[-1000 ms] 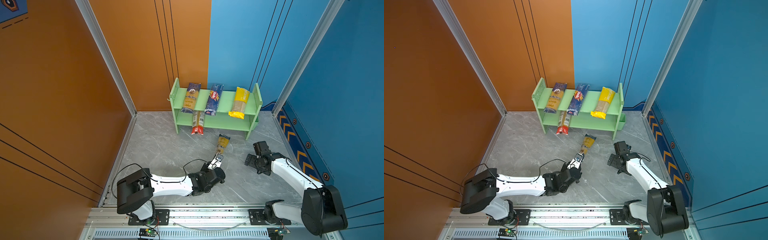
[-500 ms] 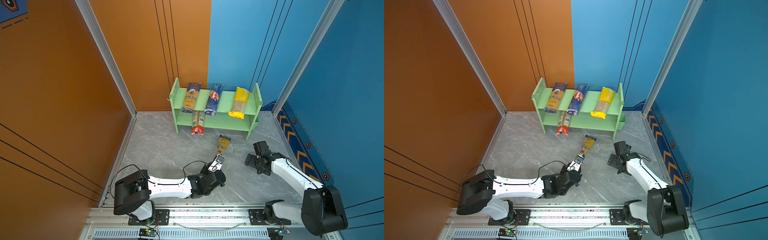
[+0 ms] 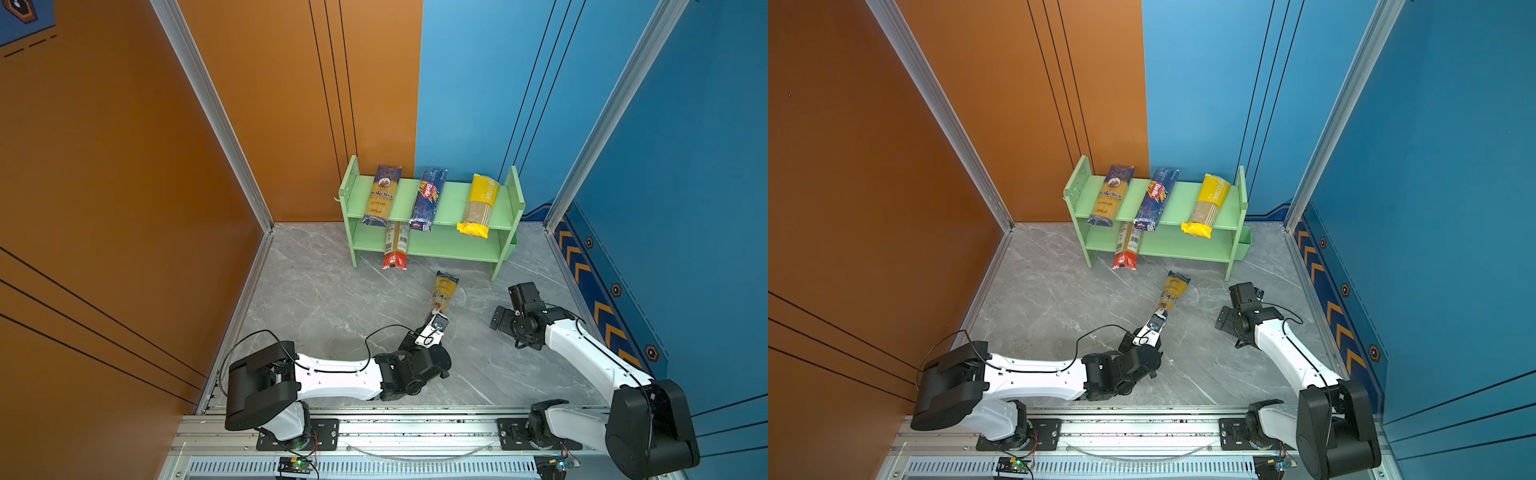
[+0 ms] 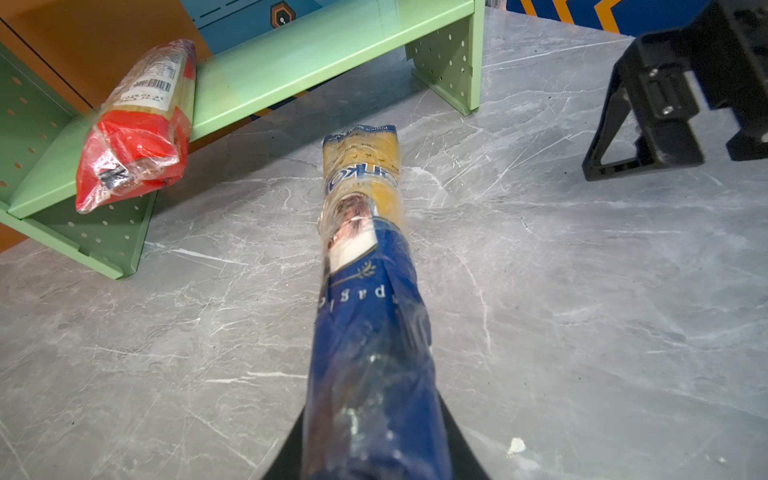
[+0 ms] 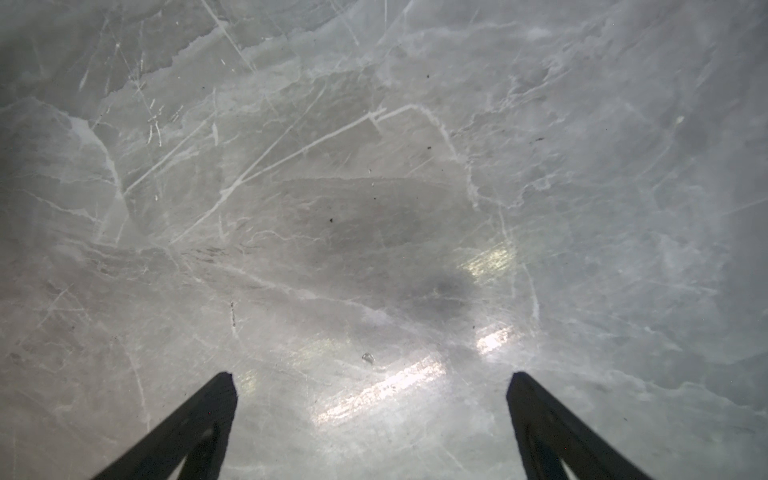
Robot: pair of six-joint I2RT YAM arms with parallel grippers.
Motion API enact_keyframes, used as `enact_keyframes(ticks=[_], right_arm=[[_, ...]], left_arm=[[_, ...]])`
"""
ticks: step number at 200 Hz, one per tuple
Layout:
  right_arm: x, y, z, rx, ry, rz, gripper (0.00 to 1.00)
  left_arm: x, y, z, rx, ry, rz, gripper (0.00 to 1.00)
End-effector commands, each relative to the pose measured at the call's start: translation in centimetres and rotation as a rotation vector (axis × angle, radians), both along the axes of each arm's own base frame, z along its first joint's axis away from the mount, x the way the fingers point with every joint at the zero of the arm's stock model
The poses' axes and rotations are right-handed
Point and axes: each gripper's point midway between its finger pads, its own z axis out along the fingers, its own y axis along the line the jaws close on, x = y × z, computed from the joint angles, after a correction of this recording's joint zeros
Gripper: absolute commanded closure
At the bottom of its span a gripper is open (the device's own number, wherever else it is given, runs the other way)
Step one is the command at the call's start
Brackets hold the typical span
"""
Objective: Place and organize the pasta boxes and bags onto the shelf
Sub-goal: 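Carry the blue-and-yellow bag upright toward the shelf's lower tier with the left gripper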
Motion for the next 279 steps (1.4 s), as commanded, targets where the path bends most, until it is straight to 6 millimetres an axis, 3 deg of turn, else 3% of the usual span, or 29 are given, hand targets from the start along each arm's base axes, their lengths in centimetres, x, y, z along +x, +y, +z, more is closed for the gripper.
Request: enact_keyframes(ticks=[1,118,220,279], right_arm=[[0.1,0.1,0.0,-0.010,-0.017,-0.006,0.00],[0.8,0.9,-0.5,-0.025,-0.001,0.022,0.00],[0.7,0.7,-0.7,-0.039,0.005,0.017,0.00],[0.7,0.7,-0.7,-0.039,0.007,0.018,0.00]], left_arm=[[0.7,0.0,5.6,-0.175,-0.111,0.068,1.00],[0.8,-0.3,5.7,-0.194,-0.118,0.048,1.00],[0.9,0.6,2.4,-0.196,-0.099,0.076,1.00],[0.6,1.4,3.3,-0.209,-0.134,0.085,1.00]])
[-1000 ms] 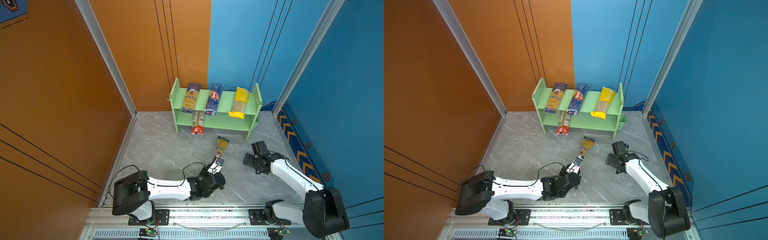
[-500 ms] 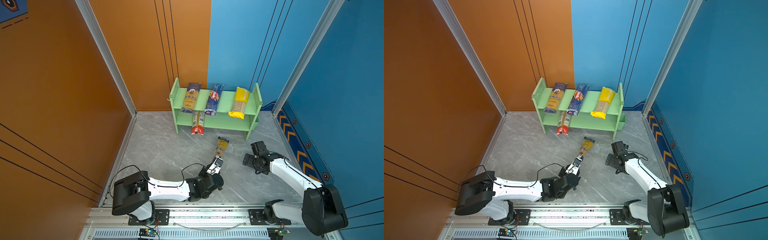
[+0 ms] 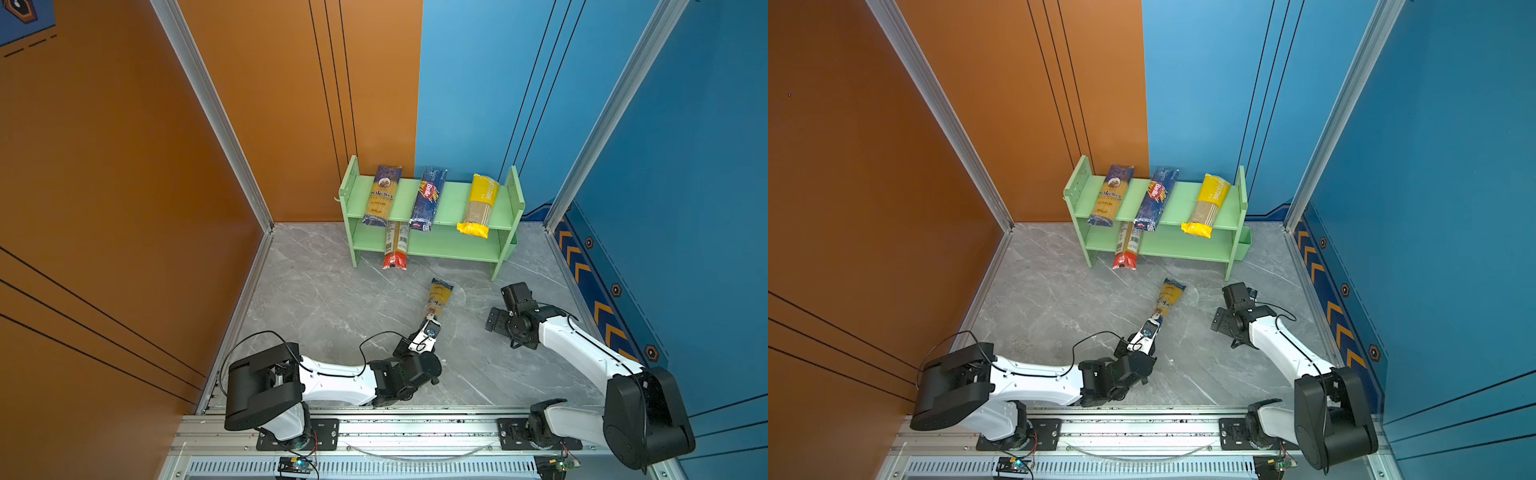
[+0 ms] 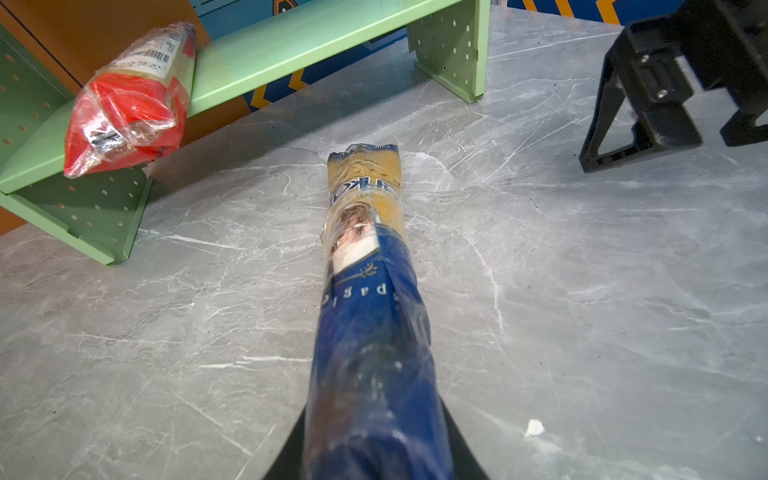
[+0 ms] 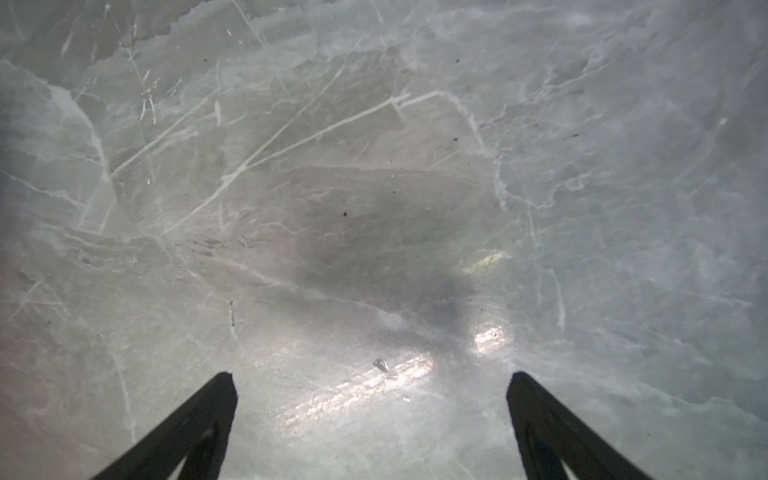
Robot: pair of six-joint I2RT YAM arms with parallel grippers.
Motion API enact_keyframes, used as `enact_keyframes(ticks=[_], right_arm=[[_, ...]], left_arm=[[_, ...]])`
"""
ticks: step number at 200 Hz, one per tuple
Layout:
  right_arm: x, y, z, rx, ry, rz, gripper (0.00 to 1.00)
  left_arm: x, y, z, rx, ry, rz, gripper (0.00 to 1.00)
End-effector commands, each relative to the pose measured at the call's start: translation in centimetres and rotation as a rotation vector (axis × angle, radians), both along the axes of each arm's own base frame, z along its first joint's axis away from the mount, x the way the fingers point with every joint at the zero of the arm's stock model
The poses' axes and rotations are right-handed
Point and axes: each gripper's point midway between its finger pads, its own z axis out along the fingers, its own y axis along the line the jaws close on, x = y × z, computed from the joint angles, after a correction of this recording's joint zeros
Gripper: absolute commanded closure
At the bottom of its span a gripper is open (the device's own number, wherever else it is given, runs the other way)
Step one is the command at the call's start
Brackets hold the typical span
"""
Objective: Place and organize the pasta boxes and bags onto the shelf
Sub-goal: 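Carry the blue-and-yellow bag upright toward the shelf's lower tier with the left gripper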
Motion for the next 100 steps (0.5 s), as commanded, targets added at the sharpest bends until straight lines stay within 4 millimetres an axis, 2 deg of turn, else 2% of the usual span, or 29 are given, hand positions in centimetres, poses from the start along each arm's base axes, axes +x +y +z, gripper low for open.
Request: enact_keyframes(ticks=[1,49,100], right_arm=[[0.4,-0.1,0.4,-0.013,-0.015,-0.015,0.00],[0.4,-0.2,0.6,-0.015,-0.022,-0.017,0.00],[0.4,-0.2,0.7,-0.014,-0.024,-0.021,0.00]], left_arm=[[0.9,0.1,5.4,-0.185,-0.115,0.086,1.00],[0.4,0.0,6.2,-0.200,-0.148,0.070,1.00],[-0.5,0.2,8.4,-0.206,-0.191,0.052,1.00]])
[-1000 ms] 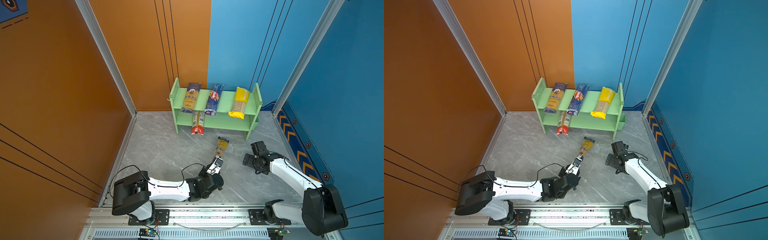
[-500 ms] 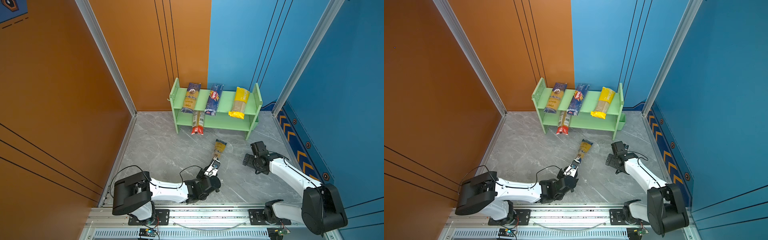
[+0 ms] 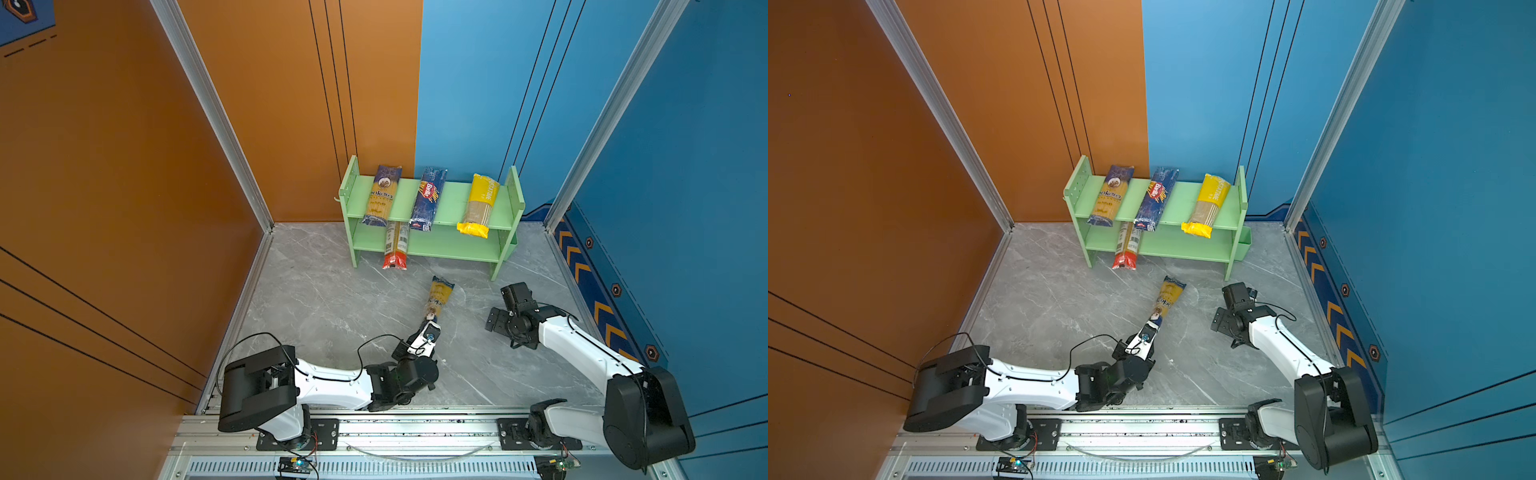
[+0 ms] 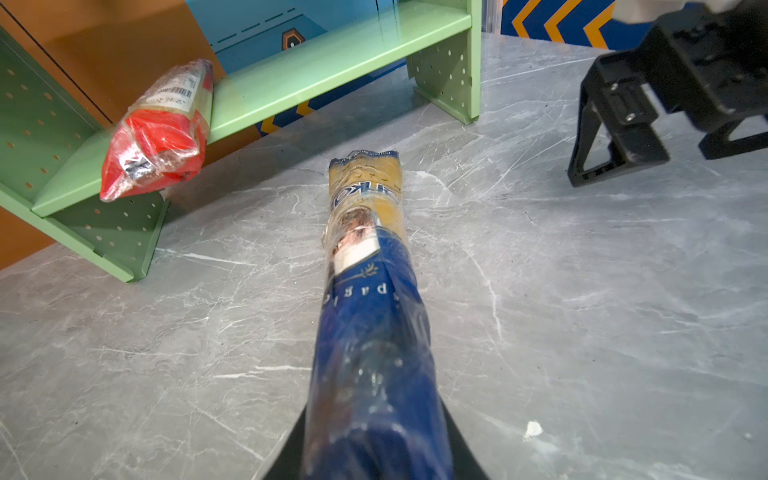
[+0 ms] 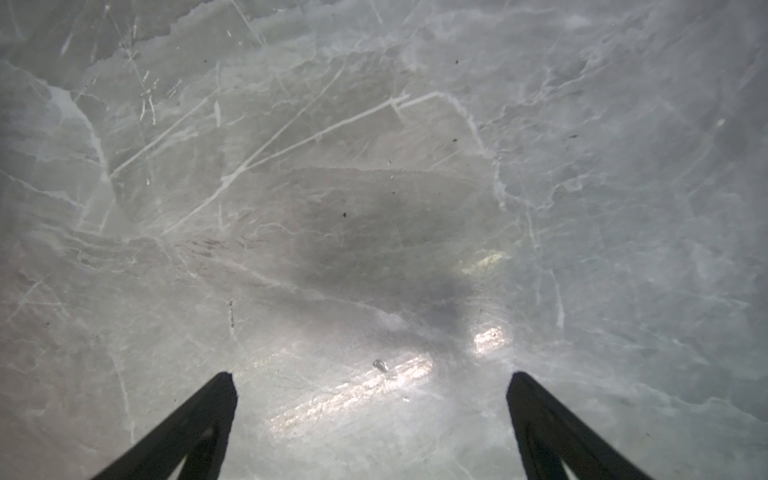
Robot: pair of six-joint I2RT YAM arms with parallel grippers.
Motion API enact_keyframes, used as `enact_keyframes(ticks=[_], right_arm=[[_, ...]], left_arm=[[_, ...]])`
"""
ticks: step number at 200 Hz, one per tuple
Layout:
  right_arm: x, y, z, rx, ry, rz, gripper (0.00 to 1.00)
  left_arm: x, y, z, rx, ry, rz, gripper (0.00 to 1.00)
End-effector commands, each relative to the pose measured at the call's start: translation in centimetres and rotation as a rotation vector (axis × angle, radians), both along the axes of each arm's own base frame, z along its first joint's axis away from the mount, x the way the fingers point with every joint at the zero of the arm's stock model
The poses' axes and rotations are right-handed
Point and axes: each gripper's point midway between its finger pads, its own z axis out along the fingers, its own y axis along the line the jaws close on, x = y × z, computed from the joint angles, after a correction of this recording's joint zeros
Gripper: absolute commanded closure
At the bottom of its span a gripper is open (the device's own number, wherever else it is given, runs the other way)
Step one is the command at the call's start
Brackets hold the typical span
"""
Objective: Place and organize the pasta boxes and bags onto the shelf
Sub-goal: 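Carry the blue-and-yellow bag upright toward the shelf's lower tier with the left gripper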
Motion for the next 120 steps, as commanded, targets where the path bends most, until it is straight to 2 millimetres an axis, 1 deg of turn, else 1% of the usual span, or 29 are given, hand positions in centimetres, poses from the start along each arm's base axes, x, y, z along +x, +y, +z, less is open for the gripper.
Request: enact_keyframes(ticks=[1,42,78,101,120], right_arm=[[0.3,-0.2,0.7,-0.011,-0.023,-0.020,0.00],[0.2,-0.3,0.9,-0.013,-0.025,-0.025,0.00],[0.2,-0.4,1.2,-0.017,-0.032,-0.027,0.00],[0.1,-0.5,1.3,-0.021,-0.034,-0.029,0.00],[0.1,-0.5,1.3,-0.023,-0.034,-0.027,0.00]], left_arm=[[0.2,0.2,6.5,-0.195,-0.116,0.065,1.00],[-0.8,0.6,8.2,-0.215,-0.138,0.047,1.00],[-1.6,0.6,9.0,-0.208,-0.158,0.037,1.00],[-1.6,0.5,9.2,-0.205,-0.164,0.044,1.00],[-1.4,0.3,9.8,-0.209,-0.188,0.051,1.00]])
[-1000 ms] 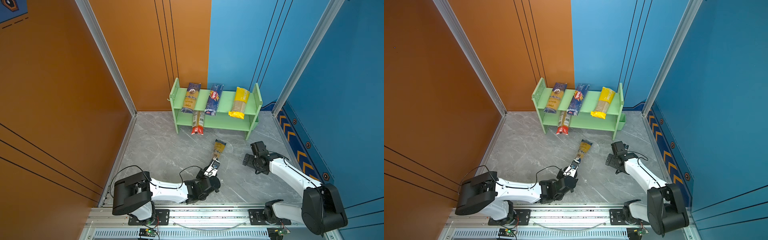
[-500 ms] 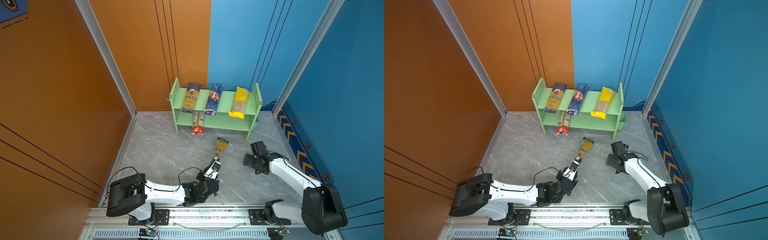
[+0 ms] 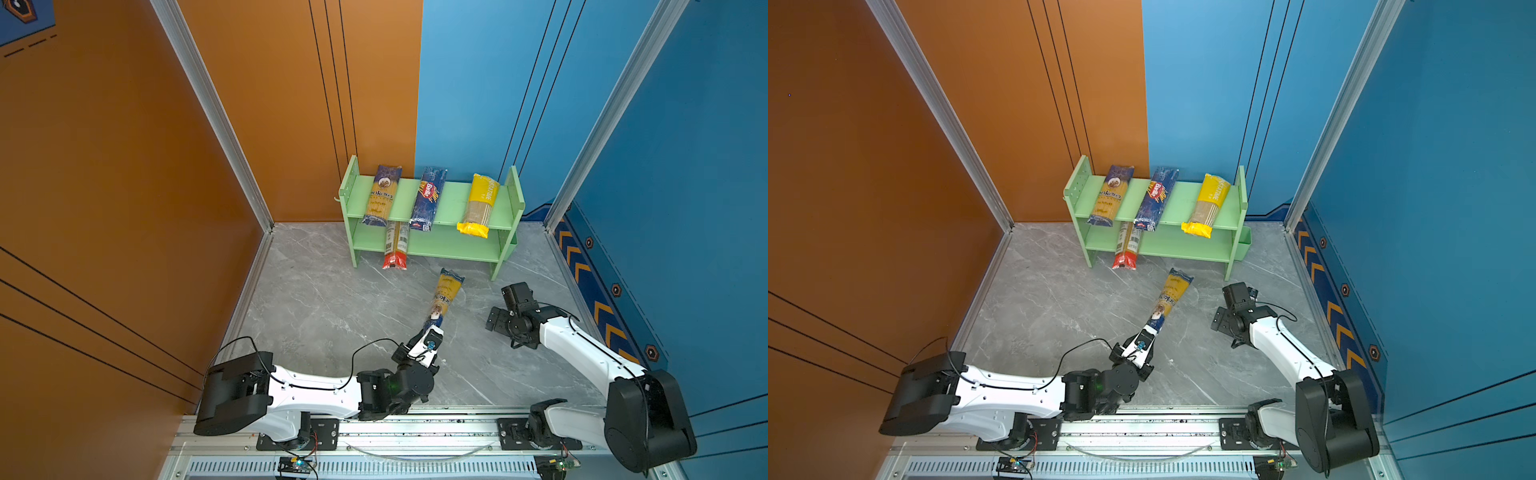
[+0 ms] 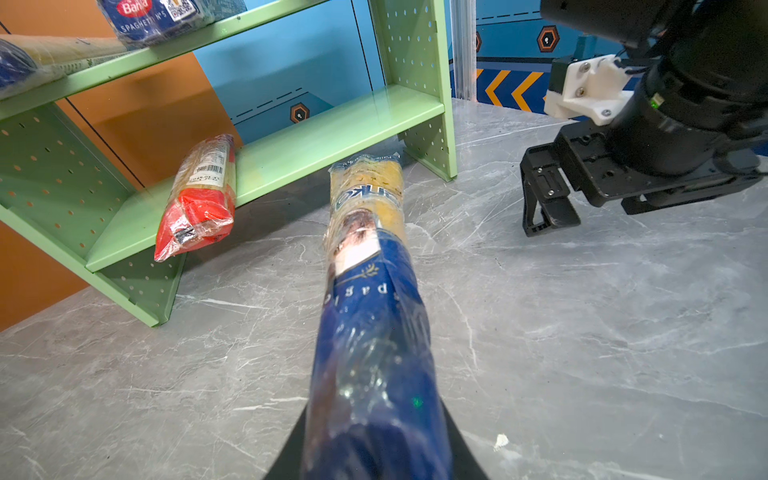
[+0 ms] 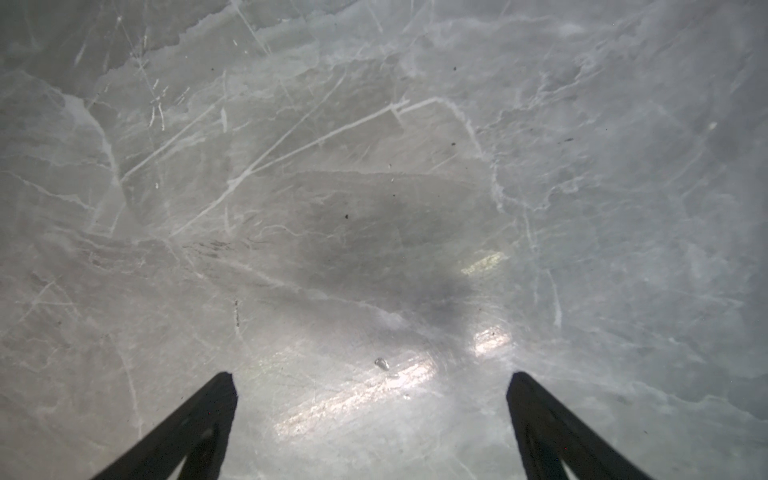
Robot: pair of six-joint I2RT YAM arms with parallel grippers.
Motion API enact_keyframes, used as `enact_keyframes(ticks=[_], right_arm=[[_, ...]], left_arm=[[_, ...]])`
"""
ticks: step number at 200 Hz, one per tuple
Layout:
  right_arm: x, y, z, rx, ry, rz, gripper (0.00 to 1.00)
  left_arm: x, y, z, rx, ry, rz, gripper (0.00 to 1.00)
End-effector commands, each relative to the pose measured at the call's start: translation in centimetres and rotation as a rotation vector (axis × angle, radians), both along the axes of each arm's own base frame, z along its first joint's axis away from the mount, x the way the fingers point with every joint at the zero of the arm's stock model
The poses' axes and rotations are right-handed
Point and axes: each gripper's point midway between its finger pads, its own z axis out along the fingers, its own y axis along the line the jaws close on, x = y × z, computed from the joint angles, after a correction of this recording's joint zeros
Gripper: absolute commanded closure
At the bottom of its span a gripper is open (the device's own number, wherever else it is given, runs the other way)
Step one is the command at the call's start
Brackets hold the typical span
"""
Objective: Place and organize the pasta boxes and bags onto the shelf
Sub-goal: 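Carry the blue-and-yellow bag upright toward the shelf's lower tier with the left gripper, then push the blue-and-yellow bag onto the lower tier beside the red-and-white bag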
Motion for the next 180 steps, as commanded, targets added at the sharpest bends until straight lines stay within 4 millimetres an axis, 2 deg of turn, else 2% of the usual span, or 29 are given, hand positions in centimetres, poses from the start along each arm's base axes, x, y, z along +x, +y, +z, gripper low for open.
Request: enact_keyframes(ticks=[1,51,137,180], right_arm=[[0.0,-0.6,0.9,-0.027,-0.018,-0.023,0.00],[0.0,-0.6,0.8,-0.030,-0.015,-0.020,0.00],[0.0,-0.8,0.9,-0.028,-0.016,-0.022,0.00],[-0.1,-1.0,1.0,-0.027,-0.012,-0.025,0.00]], left_arm=[[0.7,0.4,5.4,-0.181,-0.085,0.082,1.00],[1.7,0.5,6.3,-0.199,-0.110,0.105,1.00],[5.5,-0.6,8.2,-0.207,-0.198,0.198,1.00],[7.8,-0.3,9.0,-0.227,-0.221,0.252,1.00]])
